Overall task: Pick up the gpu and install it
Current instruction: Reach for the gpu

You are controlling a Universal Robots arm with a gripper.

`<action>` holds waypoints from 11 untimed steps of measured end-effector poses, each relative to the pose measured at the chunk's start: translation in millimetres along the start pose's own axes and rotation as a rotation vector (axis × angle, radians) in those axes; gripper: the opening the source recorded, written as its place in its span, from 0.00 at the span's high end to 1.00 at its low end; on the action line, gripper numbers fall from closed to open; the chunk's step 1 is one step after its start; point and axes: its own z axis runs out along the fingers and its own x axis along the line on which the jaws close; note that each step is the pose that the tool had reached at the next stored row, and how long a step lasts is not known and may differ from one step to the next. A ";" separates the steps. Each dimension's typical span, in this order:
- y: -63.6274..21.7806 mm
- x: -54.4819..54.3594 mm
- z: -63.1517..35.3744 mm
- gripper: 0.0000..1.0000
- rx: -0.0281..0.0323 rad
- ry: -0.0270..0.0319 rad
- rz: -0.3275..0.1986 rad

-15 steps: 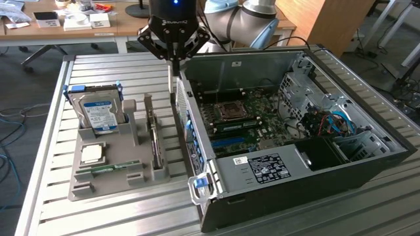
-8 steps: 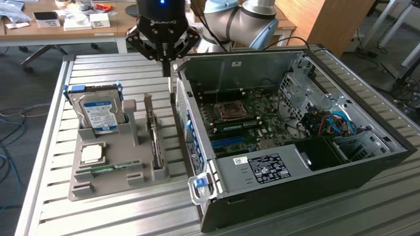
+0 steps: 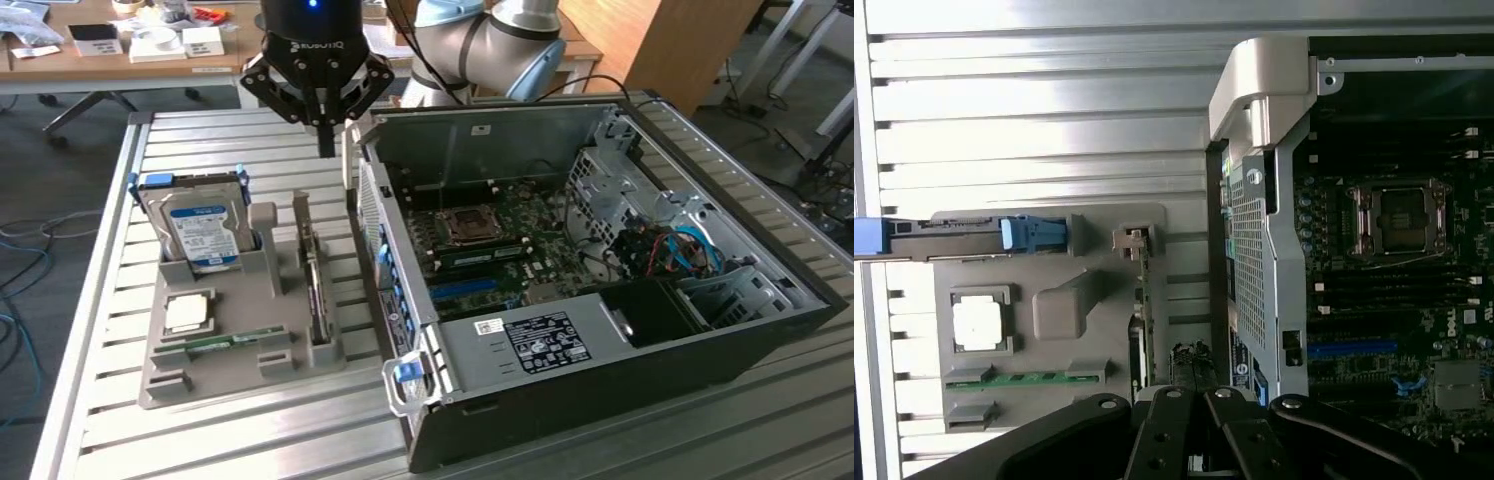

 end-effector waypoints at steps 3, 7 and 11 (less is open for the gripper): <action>0.0 0.1 0.0 0.89 0.0001 0.0000 0.000; -0.3 3.6 -0.1 0.89 0.0000 0.0000 0.000; -0.8 10.5 -0.4 0.89 0.0001 0.0000 0.000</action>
